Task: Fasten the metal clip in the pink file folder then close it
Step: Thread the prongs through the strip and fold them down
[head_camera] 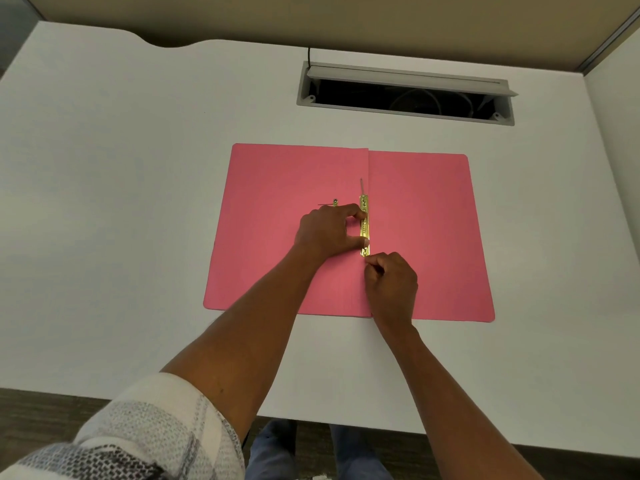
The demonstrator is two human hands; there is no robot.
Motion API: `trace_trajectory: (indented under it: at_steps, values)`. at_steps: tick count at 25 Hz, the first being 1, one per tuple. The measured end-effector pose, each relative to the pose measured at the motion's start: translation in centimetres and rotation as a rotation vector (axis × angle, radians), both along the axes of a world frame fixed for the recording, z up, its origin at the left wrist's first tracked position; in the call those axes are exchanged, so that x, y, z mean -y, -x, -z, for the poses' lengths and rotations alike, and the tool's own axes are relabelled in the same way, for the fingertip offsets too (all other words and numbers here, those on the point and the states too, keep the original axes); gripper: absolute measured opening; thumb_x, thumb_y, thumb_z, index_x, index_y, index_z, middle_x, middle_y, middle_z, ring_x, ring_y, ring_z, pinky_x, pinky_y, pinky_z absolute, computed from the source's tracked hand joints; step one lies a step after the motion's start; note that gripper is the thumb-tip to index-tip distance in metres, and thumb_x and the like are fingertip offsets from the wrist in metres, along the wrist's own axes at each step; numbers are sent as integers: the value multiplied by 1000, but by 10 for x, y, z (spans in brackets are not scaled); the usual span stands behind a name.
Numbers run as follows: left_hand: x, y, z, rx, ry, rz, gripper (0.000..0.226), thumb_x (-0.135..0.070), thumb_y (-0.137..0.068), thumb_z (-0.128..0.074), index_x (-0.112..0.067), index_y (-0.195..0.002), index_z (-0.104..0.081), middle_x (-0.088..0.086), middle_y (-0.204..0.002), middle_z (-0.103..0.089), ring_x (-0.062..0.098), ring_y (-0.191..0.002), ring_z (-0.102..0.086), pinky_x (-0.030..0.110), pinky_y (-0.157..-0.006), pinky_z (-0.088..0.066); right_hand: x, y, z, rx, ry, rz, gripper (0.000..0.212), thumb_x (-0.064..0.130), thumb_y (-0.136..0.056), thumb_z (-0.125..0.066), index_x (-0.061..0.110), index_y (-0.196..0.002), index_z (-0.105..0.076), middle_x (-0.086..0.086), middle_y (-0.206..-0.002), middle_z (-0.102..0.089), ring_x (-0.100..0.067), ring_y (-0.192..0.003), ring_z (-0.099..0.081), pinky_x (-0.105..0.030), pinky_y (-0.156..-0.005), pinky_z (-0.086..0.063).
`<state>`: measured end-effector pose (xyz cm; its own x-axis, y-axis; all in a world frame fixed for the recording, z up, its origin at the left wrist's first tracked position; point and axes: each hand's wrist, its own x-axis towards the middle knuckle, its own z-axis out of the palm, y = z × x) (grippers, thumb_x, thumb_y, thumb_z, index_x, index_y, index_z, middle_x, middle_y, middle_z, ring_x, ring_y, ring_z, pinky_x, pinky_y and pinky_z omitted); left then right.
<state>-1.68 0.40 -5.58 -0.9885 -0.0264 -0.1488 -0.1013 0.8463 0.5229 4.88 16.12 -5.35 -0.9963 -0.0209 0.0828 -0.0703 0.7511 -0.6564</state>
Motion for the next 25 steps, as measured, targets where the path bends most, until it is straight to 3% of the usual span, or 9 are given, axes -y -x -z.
trace_trajectory:
  at_steps: [3, 9, 13, 20, 25]
  values:
    - [0, 0, 1, -12, 1, -3, 54, -64, -65, -71, -46, -114, -61, -8, -100, -71, 20, -94, -64, 27, -71, -40, 0, -5, 3, -37, 14, -11, 15, 1, -87, -62, 3, -94, -75, -13, -87, -71, -24, -74, -65, -24, -68, -47]
    - [1, 0, 0, -20, 14, 20, 56, -67, -67, -68, -46, -117, -60, -8, -100, -71, 19, -92, -65, 26, -69, -40, -2, -16, 10, -52, -74, -85, 21, 2, -90, -60, 1, -107, -72, -14, -88, -67, -28, -76, -60, -37, -64, -54]
    - [1, -2, 1, -28, 28, 38, 56, -68, -68, -66, -46, -119, -59, -8, -95, -70, 19, -93, -64, 27, -69, -40, -4, -14, 8, -51, -54, -96, 21, 3, -89, -60, 1, -107, -71, -14, -88, -68, -27, -76, -61, -37, -66, -54]
    - [2, -5, -3, -14, 24, 46, 57, -64, -71, -69, -46, -124, -59, -8, -86, -67, 20, -89, -66, 28, -72, -44, -8, 0, 0, 9, 88, 4, 18, 8, -93, -55, 6, -103, -69, -8, -90, -74, -19, -77, -64, -24, -71, -48]
    - [6, -8, -10, -32, -79, 56, 46, -42, -81, -71, -39, -126, -63, -7, -83, -71, 15, -79, -65, 31, -75, -55, -12, 15, -3, 84, 75, -15, 21, 8, -92, -54, 7, -110, -66, -9, -90, -74, -20, -75, -64, -27, -70, -48]
